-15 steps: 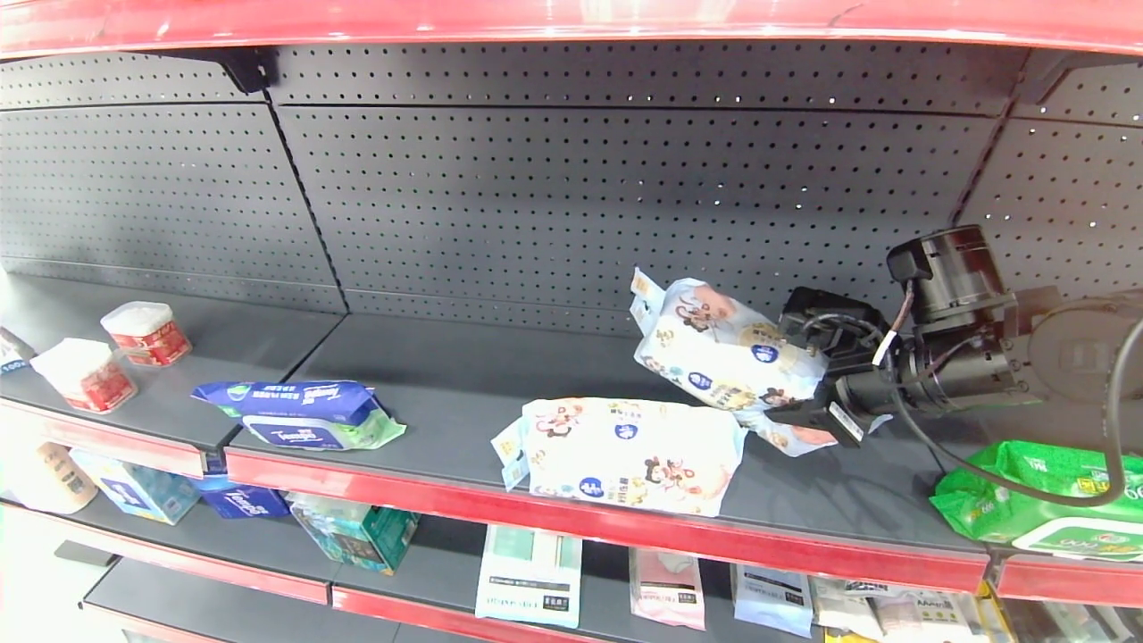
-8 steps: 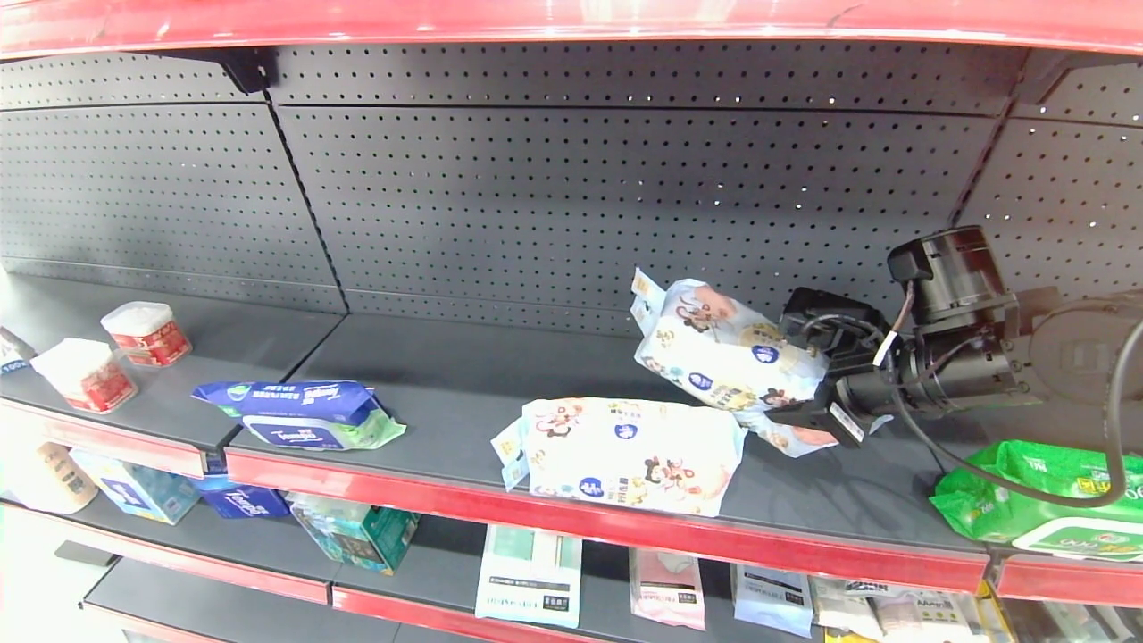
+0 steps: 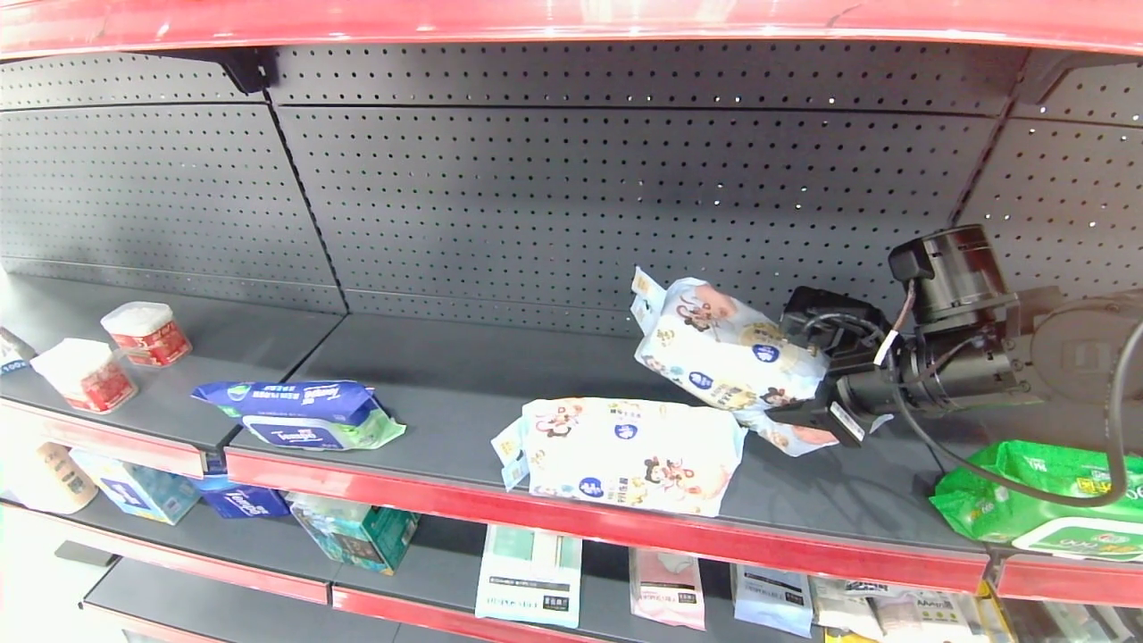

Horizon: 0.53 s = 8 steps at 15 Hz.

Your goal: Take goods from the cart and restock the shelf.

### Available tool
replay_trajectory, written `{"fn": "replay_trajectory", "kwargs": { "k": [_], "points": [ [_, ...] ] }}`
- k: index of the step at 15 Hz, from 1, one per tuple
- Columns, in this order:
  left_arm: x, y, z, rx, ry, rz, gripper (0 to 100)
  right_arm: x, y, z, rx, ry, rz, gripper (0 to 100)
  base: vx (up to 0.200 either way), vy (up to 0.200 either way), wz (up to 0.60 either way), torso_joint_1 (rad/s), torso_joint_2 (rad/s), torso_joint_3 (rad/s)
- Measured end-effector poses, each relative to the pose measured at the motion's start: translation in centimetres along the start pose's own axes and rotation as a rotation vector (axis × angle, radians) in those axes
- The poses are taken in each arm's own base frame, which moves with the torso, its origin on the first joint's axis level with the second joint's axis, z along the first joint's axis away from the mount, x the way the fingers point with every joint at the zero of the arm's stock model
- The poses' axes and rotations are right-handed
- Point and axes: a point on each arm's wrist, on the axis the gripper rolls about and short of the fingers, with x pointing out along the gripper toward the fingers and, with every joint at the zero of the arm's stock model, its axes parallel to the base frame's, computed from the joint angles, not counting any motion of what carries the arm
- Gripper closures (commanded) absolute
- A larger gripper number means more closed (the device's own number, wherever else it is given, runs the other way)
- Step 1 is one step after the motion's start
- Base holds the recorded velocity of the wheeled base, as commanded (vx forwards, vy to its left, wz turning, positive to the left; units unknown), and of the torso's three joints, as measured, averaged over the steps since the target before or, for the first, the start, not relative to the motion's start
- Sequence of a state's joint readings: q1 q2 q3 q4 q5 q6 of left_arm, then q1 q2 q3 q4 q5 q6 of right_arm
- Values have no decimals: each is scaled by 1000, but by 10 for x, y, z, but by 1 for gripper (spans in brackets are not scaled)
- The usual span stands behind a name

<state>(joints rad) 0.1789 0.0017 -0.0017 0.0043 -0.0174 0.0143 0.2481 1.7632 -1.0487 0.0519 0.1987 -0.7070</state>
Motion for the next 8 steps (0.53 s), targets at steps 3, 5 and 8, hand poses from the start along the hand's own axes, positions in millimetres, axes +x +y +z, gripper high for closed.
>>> {"fn": "replay_trajectory", "kwargs": {
  "k": [3, 5, 8],
  "points": [
    [0, 0, 0, -18, 0, 3, 0, 0, -1, 0, 2, 0, -2, 100, 0, 0, 0, 0, 0, 0],
    [0, 0, 0, -19, 0, 3, 0, 0, -2, 1, 3, -4, -6, 100, 0, 0, 0, 0, 0, 0],
    [0, 0, 0, -18, -1, 3, 0, 4, -3, 1, 0, 0, 1, 100, 0, 0, 0, 0, 0, 0]
  ]
}}
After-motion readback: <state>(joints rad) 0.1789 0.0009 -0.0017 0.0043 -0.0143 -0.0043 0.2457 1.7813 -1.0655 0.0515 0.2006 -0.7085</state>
